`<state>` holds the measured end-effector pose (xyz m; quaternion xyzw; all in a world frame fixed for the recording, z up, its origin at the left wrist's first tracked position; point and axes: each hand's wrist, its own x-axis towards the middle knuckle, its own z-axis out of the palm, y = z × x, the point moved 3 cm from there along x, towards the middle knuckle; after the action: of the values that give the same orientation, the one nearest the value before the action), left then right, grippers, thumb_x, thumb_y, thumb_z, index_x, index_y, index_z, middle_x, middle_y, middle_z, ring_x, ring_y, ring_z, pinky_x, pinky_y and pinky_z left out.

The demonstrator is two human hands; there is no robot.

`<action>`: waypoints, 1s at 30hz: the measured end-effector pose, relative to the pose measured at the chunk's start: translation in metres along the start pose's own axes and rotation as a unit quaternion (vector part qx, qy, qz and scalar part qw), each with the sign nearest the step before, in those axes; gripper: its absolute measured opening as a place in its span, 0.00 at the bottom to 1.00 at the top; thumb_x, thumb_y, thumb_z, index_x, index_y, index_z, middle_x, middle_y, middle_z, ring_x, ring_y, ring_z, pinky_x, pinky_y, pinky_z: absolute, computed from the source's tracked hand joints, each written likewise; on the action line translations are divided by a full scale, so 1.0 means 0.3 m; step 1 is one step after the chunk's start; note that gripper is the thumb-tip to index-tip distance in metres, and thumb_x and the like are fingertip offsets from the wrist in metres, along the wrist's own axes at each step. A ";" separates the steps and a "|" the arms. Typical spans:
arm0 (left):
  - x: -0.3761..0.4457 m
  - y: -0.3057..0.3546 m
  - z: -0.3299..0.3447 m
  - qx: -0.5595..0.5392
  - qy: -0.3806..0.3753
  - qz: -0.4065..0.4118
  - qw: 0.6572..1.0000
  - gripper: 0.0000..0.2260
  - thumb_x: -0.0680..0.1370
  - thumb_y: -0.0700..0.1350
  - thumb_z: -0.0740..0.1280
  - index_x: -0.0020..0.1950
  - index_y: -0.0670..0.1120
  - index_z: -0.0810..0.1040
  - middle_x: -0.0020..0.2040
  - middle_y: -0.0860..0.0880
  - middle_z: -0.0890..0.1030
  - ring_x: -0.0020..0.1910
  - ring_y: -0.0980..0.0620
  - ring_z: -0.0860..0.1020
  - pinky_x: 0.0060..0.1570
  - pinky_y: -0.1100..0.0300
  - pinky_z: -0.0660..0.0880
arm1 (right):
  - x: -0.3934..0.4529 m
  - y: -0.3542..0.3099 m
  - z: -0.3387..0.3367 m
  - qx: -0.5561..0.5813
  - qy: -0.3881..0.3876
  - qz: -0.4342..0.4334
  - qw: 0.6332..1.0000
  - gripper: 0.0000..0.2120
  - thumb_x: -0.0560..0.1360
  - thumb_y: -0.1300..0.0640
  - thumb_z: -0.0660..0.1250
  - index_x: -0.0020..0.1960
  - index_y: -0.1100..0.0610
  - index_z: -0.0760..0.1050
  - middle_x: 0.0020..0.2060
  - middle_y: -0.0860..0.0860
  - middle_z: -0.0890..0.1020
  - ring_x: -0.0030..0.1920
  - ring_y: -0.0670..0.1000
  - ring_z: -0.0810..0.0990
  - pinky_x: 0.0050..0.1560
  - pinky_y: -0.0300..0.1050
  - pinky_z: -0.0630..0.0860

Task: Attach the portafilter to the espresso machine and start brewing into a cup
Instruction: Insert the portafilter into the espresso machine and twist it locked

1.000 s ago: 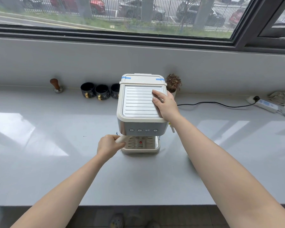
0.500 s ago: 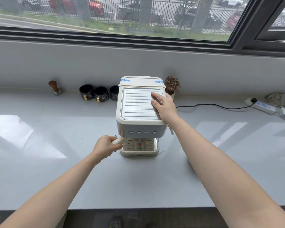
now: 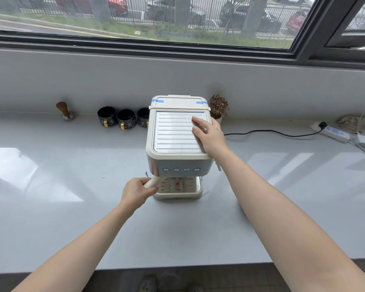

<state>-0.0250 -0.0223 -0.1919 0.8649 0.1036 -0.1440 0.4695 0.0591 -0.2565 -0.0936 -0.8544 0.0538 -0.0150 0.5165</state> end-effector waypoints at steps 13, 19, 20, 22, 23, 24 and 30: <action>-0.109 0.021 0.205 0.017 0.074 -0.073 0.994 0.05 0.71 0.45 0.65 0.35 0.50 0.71 0.28 0.50 0.73 0.30 0.46 0.71 0.29 0.58 0.64 | 0.004 -0.003 -0.008 0.000 0.010 -0.004 1.000 0.18 0.77 0.53 0.64 0.66 0.49 0.74 0.74 0.50 0.62 0.64 0.47 0.72 0.71 0.42 0.62; -0.098 0.009 0.186 -0.169 -0.100 -0.083 0.977 0.06 0.75 0.45 0.65 0.45 0.43 0.73 0.32 0.47 0.71 0.22 0.49 0.68 0.26 0.59 0.67 | 0.002 -0.006 -0.008 0.004 0.009 -0.009 1.000 0.18 0.78 0.54 0.63 0.67 0.50 0.74 0.74 0.50 0.62 0.68 0.48 0.68 0.70 0.39 0.60; -0.102 0.002 0.175 -0.224 -0.165 -0.098 0.956 0.07 0.76 0.45 0.65 0.49 0.42 0.73 0.31 0.47 0.70 0.22 0.49 0.67 0.25 0.60 0.67 | 0.001 -0.008 -0.010 0.003 0.006 -0.009 1.000 0.18 0.78 0.54 0.63 0.67 0.50 0.73 0.74 0.50 0.62 0.69 0.48 0.68 0.70 0.39 0.60; -0.118 -0.012 0.171 -0.281 -0.227 -0.136 0.922 0.09 0.77 0.46 0.66 0.53 0.42 0.72 0.29 0.49 0.69 0.21 0.51 0.64 0.22 0.62 0.63 | 0.002 -0.007 -0.009 0.004 0.007 -0.012 1.000 0.18 0.78 0.54 0.64 0.67 0.50 0.73 0.74 0.50 0.62 0.70 0.49 0.67 0.72 0.41 0.60; -0.120 -0.019 0.183 -0.301 -0.216 -0.153 0.916 0.07 0.77 0.46 0.66 0.50 0.43 0.71 0.27 0.49 0.67 0.20 0.52 0.61 0.21 0.64 0.58 | 0.002 -0.006 -0.008 0.006 0.010 -0.012 1.000 0.18 0.78 0.54 0.64 0.67 0.50 0.74 0.74 0.50 0.62 0.70 0.49 0.67 0.72 0.42 0.60; -0.123 -0.021 0.198 -0.320 -0.190 -0.166 0.913 0.06 0.77 0.45 0.65 0.46 0.44 0.71 0.26 0.49 0.66 0.19 0.53 0.59 0.22 0.65 0.53 | 0.002 -0.007 -0.007 0.007 0.011 -0.013 1.000 0.18 0.78 0.54 0.64 0.67 0.50 0.74 0.74 0.50 0.62 0.71 0.49 0.67 0.73 0.42 0.60; -0.158 0.012 0.324 -0.415 -0.060 -0.218 0.881 0.07 0.74 0.42 0.67 0.42 0.44 0.69 0.25 0.49 0.65 0.18 0.54 0.55 0.22 0.65 0.50 | 0.007 0.001 -0.001 0.007 0.013 -0.017 1.000 0.19 0.78 0.55 0.62 0.69 0.52 0.72 0.75 0.49 0.61 0.72 0.49 0.64 0.71 0.38 0.57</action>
<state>-0.0830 -0.1082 -0.2230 0.5360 0.3115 -0.2383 0.7475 0.0612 -0.2572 -0.0936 -0.8516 0.0455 -0.0350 0.5211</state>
